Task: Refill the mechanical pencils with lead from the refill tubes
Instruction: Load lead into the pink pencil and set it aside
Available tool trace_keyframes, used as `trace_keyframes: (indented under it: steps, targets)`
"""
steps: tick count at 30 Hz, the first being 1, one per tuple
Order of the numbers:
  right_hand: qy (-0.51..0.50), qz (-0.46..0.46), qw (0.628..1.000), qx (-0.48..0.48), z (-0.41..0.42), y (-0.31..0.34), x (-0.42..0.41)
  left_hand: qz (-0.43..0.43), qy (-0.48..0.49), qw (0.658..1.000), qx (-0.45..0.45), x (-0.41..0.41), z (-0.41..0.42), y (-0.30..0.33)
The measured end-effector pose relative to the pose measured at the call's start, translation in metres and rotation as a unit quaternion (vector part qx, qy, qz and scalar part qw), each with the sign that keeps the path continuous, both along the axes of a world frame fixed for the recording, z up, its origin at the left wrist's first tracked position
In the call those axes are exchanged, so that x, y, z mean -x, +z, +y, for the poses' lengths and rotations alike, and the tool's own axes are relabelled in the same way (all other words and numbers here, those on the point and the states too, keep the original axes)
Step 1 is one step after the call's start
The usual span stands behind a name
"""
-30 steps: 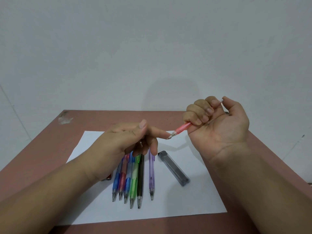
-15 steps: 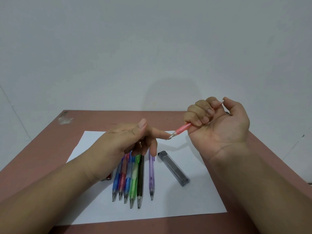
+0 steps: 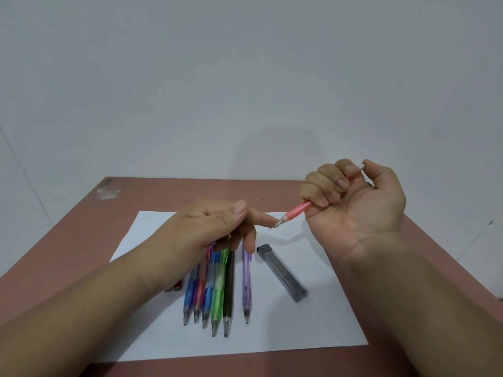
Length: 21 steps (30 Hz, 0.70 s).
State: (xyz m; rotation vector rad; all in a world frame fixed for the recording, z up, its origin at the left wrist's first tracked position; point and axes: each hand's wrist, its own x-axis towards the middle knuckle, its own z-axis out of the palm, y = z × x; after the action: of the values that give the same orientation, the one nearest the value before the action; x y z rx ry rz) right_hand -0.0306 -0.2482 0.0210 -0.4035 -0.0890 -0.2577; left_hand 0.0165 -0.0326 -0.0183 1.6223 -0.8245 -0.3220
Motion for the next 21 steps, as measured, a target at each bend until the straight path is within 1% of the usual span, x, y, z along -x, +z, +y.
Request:
trace_keyframes:
  steps: [4, 9, 12, 21]
  targets:
    - [0.001, 0.0, 1.0, -0.001, 0.0002, 0.0002, 0.0003, -0.037, -0.031, 0.999, -0.019, 0.0087, -0.0039, 0.0126]
    - [-0.005, 0.002, 1.0, -0.006, -0.0003, -0.0003, 0.0002, -0.024, -0.043, 0.999, -0.019, 0.008, -0.0038, 0.0119]
    - [-0.016, 0.007, 1.0, -0.01, -0.0018, -0.0006, -0.0002, -0.021, -0.041, 0.999, -0.013, 0.0058, -0.0048, 0.0102]
    - [-0.015, 0.011, 1.0, -0.005, -0.0005, 0.0003, 0.0008, -0.057, -0.022, 0.998, -0.021, 0.0032, -0.008, 0.0041]
